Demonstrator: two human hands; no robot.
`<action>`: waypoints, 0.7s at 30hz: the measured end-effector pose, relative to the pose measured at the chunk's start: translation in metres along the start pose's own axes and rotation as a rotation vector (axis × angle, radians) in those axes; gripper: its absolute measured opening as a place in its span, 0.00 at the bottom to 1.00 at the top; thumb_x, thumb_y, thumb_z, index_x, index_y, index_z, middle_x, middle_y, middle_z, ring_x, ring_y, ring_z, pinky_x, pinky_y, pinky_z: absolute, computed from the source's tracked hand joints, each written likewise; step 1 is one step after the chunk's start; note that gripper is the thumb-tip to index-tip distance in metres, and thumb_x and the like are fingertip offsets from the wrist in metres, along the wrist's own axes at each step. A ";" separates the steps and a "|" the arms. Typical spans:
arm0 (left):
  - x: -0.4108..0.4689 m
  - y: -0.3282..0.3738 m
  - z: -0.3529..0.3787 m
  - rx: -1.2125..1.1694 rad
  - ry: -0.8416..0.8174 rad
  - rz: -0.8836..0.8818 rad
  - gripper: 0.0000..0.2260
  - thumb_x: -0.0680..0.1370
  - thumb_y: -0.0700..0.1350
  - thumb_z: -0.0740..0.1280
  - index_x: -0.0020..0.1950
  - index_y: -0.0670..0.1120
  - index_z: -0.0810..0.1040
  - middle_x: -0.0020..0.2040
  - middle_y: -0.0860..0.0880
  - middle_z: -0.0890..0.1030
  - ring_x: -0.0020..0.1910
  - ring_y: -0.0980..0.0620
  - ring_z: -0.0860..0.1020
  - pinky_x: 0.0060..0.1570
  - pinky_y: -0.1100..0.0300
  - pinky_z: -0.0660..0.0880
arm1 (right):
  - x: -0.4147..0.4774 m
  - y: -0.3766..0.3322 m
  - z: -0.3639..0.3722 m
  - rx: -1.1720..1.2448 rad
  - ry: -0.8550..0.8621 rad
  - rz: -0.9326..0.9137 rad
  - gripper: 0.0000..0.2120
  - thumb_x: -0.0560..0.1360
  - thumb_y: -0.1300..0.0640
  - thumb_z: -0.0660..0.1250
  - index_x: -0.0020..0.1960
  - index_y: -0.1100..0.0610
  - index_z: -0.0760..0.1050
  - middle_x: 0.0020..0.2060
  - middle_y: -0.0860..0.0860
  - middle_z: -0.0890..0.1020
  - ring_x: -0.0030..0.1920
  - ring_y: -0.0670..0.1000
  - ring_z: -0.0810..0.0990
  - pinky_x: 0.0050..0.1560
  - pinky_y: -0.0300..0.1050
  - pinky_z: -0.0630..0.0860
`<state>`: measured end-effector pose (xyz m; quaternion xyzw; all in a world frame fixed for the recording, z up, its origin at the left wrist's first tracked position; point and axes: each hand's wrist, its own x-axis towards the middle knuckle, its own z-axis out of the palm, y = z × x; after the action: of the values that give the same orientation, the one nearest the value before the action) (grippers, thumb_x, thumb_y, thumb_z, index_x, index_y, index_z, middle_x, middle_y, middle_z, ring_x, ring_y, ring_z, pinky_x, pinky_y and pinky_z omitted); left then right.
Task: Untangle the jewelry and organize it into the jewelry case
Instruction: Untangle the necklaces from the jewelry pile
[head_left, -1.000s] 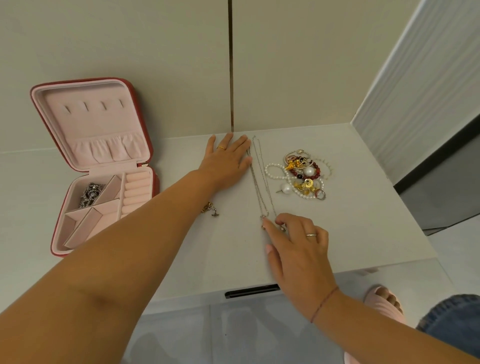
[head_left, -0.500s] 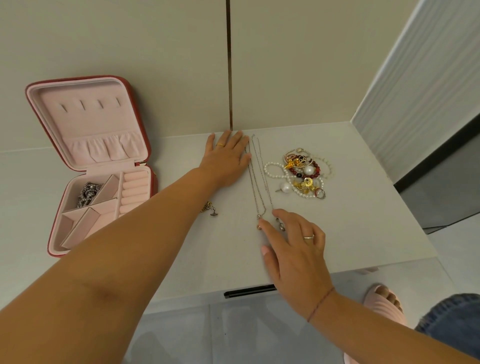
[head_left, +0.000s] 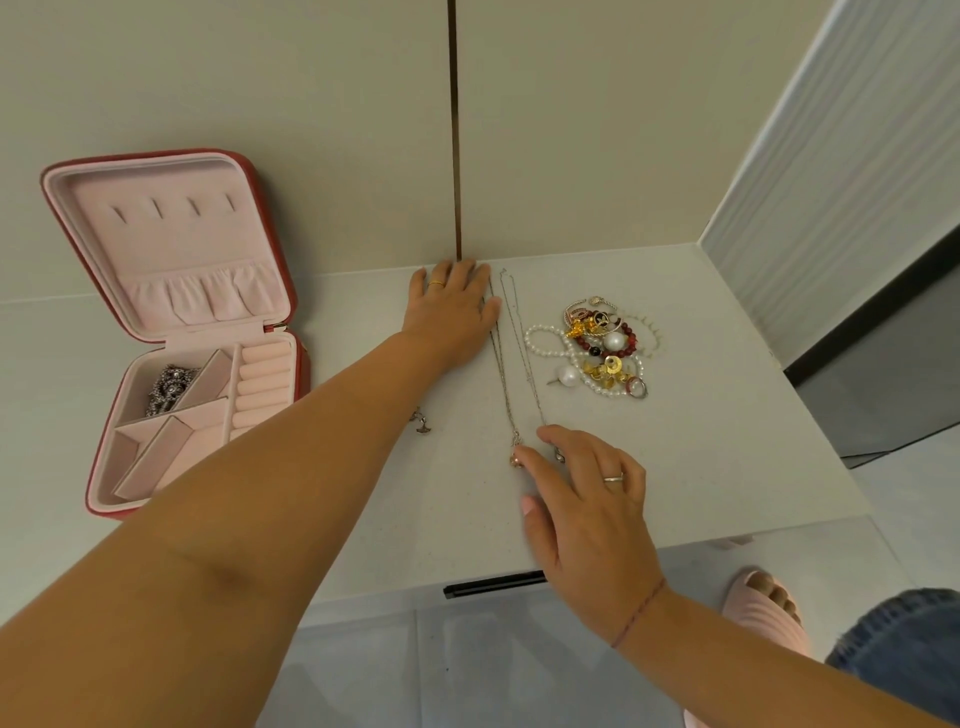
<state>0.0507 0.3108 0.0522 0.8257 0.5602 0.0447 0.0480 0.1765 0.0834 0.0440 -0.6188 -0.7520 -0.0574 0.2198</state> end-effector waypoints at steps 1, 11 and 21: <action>0.000 0.000 0.000 0.000 0.000 -0.001 0.24 0.83 0.54 0.47 0.78 0.47 0.54 0.77 0.48 0.57 0.76 0.47 0.53 0.74 0.46 0.46 | 0.000 0.000 0.000 -0.002 -0.001 -0.001 0.17 0.75 0.53 0.58 0.61 0.54 0.75 0.60 0.54 0.75 0.60 0.54 0.72 0.60 0.52 0.64; -0.015 -0.004 -0.005 -0.023 0.006 -0.023 0.26 0.83 0.56 0.46 0.78 0.46 0.50 0.78 0.47 0.55 0.77 0.48 0.50 0.74 0.46 0.44 | 0.000 0.002 0.000 0.033 0.009 0.012 0.20 0.74 0.52 0.59 0.65 0.55 0.71 0.61 0.54 0.75 0.61 0.53 0.70 0.61 0.50 0.62; -0.107 -0.042 -0.037 -0.091 0.015 -0.001 0.20 0.80 0.54 0.60 0.70 0.49 0.70 0.72 0.50 0.67 0.74 0.49 0.59 0.71 0.54 0.49 | 0.017 -0.010 -0.006 0.132 0.021 0.037 0.15 0.70 0.48 0.64 0.54 0.52 0.79 0.49 0.49 0.78 0.53 0.50 0.72 0.53 0.44 0.58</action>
<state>-0.0325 0.2282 0.0812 0.8222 0.5582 0.0763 0.0811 0.1662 0.0941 0.0580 -0.6161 -0.7401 -0.0102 0.2692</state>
